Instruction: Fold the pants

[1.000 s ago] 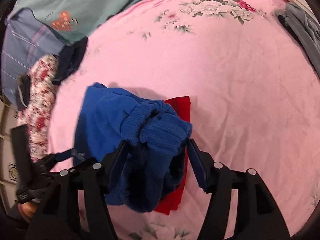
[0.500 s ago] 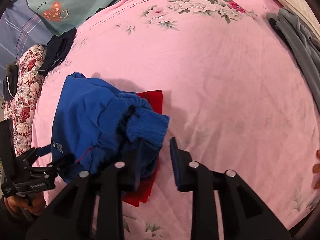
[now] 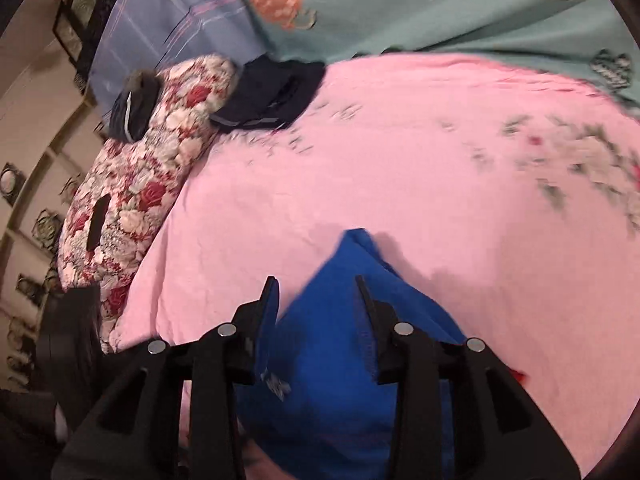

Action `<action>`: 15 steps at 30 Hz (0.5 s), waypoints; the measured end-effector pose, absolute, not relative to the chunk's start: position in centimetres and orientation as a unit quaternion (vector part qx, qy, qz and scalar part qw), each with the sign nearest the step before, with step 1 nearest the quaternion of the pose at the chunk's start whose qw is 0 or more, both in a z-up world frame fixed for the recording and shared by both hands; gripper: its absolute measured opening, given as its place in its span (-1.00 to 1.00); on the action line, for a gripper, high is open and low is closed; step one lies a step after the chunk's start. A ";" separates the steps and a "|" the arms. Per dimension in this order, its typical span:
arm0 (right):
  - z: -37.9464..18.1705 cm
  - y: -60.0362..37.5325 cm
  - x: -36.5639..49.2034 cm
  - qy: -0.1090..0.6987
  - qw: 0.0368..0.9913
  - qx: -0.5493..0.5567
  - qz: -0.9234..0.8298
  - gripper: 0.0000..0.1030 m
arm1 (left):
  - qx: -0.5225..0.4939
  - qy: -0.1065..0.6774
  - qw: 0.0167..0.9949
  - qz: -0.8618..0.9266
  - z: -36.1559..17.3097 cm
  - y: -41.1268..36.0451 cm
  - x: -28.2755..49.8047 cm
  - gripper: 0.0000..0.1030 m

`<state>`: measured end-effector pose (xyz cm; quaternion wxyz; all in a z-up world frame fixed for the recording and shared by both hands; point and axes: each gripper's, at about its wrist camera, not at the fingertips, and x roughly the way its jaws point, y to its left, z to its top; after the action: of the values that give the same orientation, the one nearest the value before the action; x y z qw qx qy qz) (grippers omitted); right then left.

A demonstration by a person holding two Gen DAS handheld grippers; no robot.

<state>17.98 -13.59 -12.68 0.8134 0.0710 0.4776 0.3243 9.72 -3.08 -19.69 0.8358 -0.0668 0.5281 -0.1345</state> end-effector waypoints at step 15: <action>-13.3 -20.4 19.8 0.489 0.833 0.085 0.245 -0.24 | -0.040 0.533 0.838 -0.111 -19.5 -3.5 9.5 0.86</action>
<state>19.76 -20.44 -13.34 0.8329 0.0848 0.4891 0.2447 9.51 -3.52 -19.48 0.8376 -0.0395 0.5334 -0.1111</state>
